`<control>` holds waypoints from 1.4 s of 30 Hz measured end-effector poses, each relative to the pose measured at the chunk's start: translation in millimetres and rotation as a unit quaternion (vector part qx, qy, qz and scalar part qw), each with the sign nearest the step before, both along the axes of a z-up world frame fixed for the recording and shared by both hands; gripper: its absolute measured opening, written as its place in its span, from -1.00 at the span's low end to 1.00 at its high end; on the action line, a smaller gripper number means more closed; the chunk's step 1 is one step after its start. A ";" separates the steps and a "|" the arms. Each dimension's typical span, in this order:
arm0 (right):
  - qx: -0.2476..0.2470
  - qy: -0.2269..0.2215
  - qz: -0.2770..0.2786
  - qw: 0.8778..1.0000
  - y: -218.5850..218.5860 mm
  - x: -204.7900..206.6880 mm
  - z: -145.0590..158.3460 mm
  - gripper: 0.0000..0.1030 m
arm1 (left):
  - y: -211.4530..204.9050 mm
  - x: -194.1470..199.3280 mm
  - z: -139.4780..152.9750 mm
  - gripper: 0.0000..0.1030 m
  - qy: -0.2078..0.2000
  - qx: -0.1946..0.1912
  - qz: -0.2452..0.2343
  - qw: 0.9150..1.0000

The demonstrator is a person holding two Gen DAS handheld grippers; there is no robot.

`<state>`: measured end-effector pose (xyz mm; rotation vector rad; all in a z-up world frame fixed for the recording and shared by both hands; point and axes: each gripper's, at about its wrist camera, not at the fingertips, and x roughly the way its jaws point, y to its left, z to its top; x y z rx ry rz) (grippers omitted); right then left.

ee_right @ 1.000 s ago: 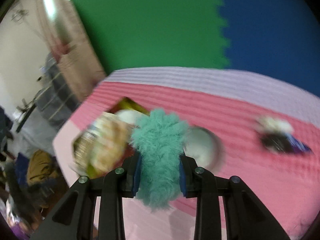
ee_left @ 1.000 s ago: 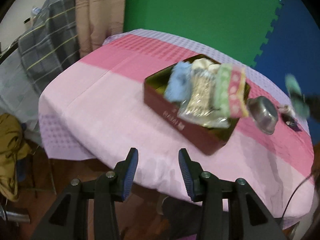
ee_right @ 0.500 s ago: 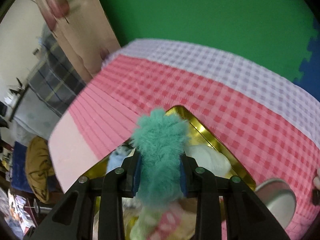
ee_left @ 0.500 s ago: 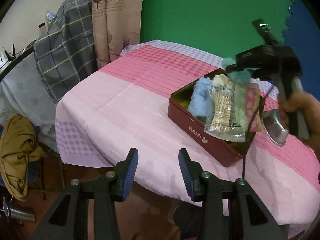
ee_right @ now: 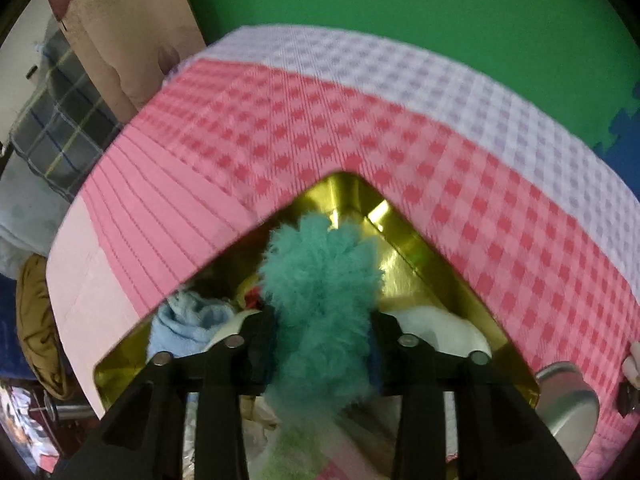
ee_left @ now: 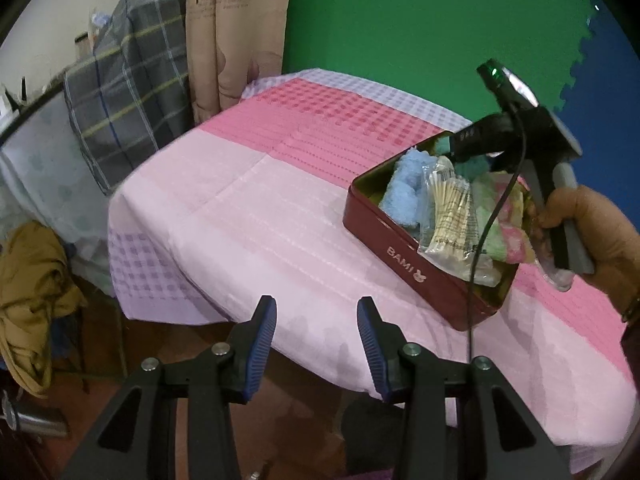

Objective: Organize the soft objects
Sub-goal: 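Lower the green scrunchie into the tin and open the right tool, then reach the left tool to the white rolled socks and grasp them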

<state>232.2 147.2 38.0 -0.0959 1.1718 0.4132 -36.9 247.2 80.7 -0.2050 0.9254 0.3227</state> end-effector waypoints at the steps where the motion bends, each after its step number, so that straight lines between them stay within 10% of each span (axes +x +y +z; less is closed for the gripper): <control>1: 0.010 -0.003 -0.007 1.000 -4.0 -2.4 4.5 0.23 | -1.0 -1.2 1.2 -0.17 -0.003 0.007 0.000 1.000; 4: 0.044 -0.037 -0.030 0.998 -20.5 -12.3 25.3 0.88 | -1.3 -3.4 4.2 -0.17 -0.012 0.020 0.001 1.000; 12: 0.144 -0.131 -0.087 0.977 -98.3 -74.0 84.5 0.93 | -20.4 -4.3 3.0 -0.17 -0.013 0.031 -0.048 0.998; 28: -0.168 -0.144 -0.267 0.938 -390.7 -228.7 -14.1 0.99 | -153.4 -24.4 11.6 -0.14 -0.029 0.132 -0.181 0.974; 42: -0.076 -0.108 -0.368 0.920 -486.8 -205.9 -40.2 0.99 | -280.8 39.5 11.4 -0.13 0.009 0.108 -0.337 0.935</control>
